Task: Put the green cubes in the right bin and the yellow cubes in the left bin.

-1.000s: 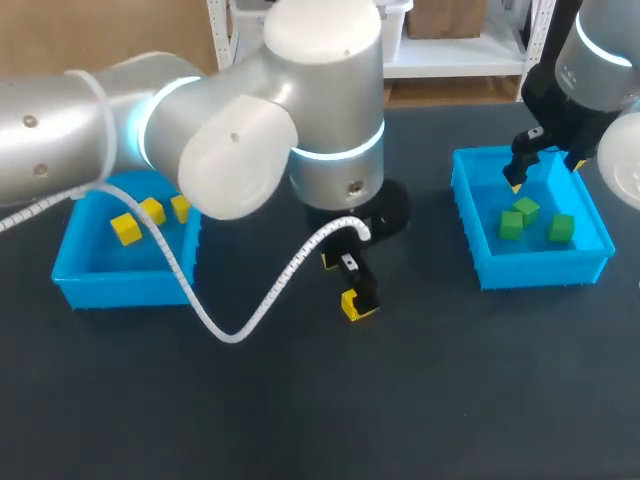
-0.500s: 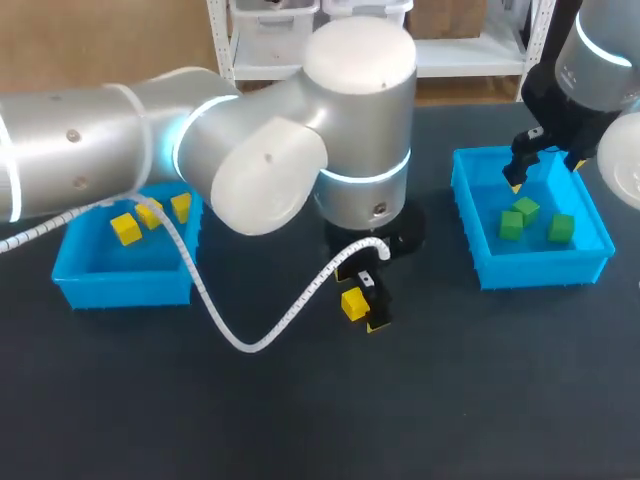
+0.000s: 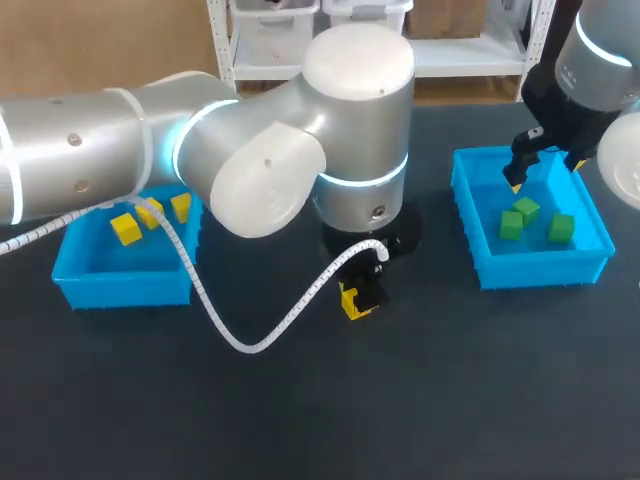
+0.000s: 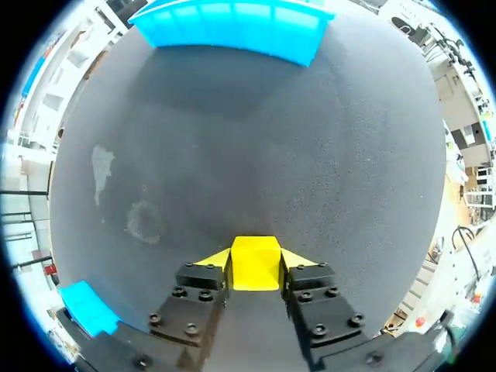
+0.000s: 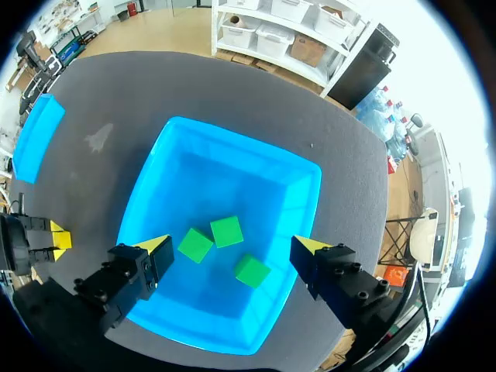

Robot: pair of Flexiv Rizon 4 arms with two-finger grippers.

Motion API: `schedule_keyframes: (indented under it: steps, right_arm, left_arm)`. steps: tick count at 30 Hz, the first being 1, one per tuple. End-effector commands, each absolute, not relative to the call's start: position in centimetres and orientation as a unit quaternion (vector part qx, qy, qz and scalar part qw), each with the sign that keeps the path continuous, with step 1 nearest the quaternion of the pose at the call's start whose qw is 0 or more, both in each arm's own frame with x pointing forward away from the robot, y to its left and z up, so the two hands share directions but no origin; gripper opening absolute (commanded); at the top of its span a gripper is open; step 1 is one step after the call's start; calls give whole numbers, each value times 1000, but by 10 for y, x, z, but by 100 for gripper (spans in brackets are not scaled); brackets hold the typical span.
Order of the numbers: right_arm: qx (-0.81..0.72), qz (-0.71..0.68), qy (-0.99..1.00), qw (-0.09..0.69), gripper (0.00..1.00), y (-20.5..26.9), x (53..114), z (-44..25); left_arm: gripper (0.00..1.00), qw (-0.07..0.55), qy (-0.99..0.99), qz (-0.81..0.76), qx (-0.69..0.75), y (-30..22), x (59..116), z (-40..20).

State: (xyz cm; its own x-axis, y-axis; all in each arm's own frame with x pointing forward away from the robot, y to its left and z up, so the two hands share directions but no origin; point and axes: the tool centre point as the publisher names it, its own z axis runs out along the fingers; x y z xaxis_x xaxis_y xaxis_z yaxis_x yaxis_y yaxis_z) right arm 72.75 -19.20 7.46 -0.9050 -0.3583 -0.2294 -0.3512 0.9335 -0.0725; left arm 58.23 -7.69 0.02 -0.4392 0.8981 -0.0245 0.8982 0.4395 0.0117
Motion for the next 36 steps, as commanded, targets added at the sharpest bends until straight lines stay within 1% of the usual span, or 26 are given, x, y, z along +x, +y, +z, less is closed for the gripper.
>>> schedule_keyframes:
  steps: [1,8,17,27,36]
  right_arm:
    - [-181,-15,976,122,100,-192,727,74]
    - [-181,-15,976,122,100,-192,727,74]
    - [-181,-15,976,122,100,-192,727,74]
    - [-181,-15,976,122,100,-192,727,74]
    - [-181,-15,976,122,100,-192,727,74]
  left_arm:
    - [0,21,852,3,524,-70,587,5]
    - [0,38,868,11,496,-55,606,16]
    - [0,74,896,6,438,-22,641,45]
    - [0,115,928,-18,353,30,673,78]
    - [0,140,950,-33,277,77,694,90]
